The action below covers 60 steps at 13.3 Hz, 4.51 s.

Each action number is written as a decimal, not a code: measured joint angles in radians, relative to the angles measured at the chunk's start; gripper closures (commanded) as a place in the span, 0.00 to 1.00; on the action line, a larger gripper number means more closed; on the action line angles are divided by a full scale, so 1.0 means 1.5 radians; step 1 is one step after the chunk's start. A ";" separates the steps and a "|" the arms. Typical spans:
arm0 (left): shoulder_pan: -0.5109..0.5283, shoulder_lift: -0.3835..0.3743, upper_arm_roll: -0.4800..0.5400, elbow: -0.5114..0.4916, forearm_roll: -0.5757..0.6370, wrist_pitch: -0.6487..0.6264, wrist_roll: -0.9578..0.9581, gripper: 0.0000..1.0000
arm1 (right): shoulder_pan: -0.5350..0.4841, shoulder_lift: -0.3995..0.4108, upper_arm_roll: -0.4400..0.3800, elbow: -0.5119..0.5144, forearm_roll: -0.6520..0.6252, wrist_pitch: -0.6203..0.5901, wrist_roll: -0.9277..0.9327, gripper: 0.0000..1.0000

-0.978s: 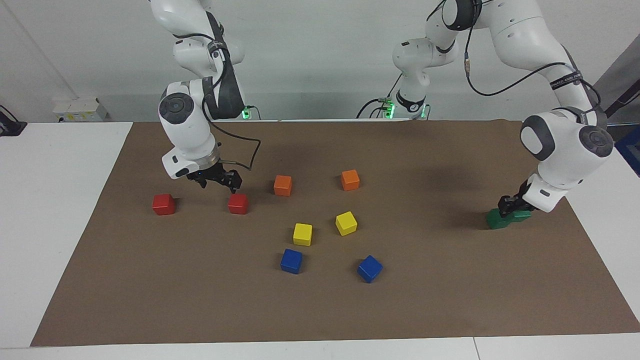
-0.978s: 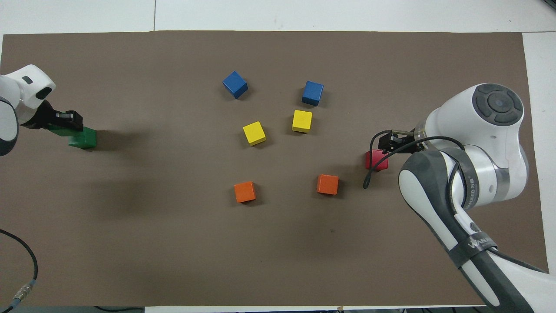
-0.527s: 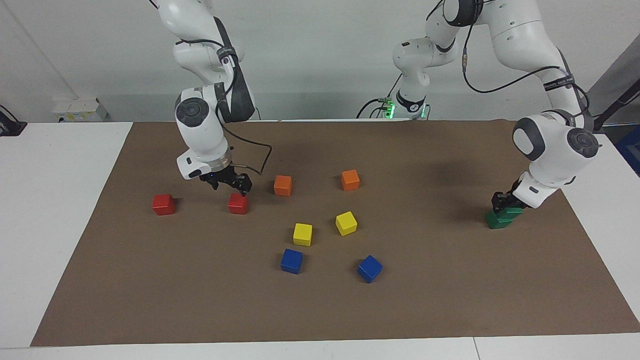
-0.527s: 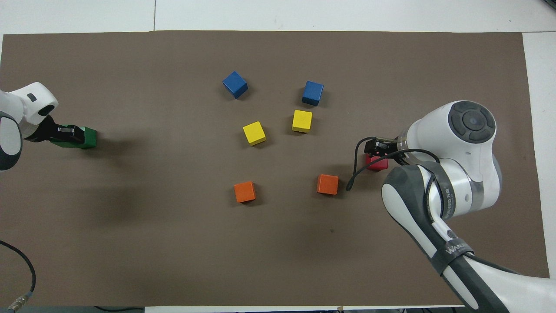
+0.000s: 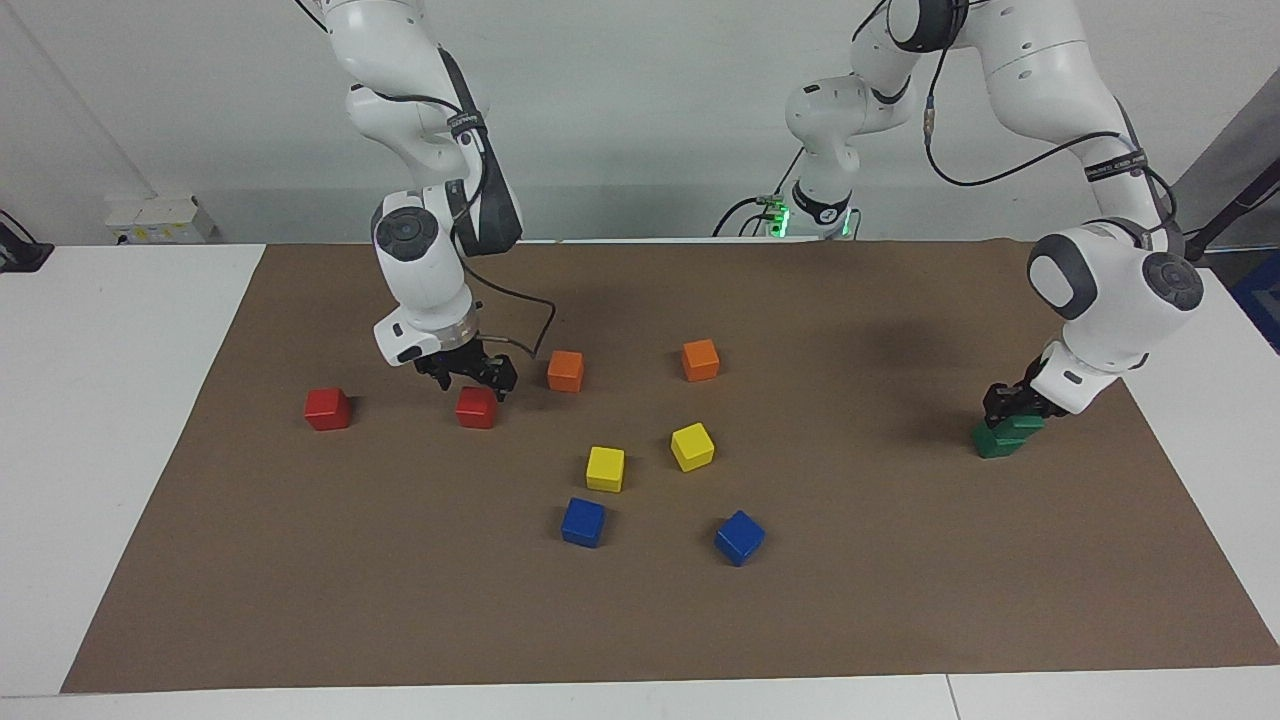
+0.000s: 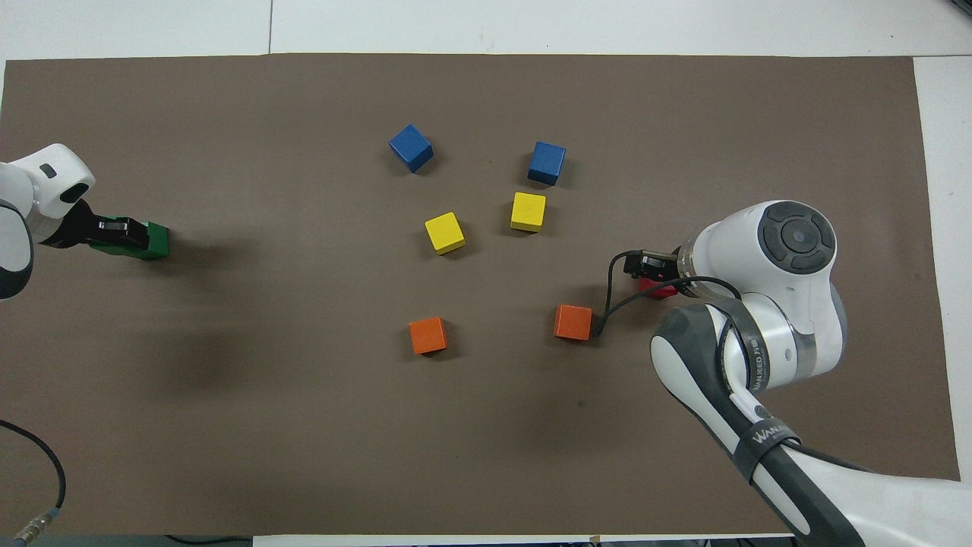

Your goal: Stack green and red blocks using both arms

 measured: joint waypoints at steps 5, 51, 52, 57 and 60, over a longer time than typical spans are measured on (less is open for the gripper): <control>0.004 0.000 -0.003 -0.013 -0.005 0.053 0.015 1.00 | -0.001 0.026 -0.003 -0.009 0.000 0.041 -0.009 0.16; -0.082 -0.204 -0.034 0.163 -0.010 -0.393 -0.234 0.00 | -0.269 -0.031 -0.016 0.040 -0.033 -0.094 -0.500 1.00; -0.083 -0.208 -0.034 0.163 -0.010 -0.403 -0.234 0.00 | -0.269 -0.031 -0.016 0.037 -0.033 -0.094 -0.500 1.00; -0.083 -0.235 -0.034 0.163 -0.010 -0.427 -0.234 0.00 | -0.269 -0.031 -0.011 0.031 -0.033 -0.088 -0.500 1.00; -0.083 -0.235 -0.034 0.162 -0.010 -0.432 -0.234 0.00 | -0.269 -0.031 -0.011 0.018 -0.033 -0.066 -0.500 1.00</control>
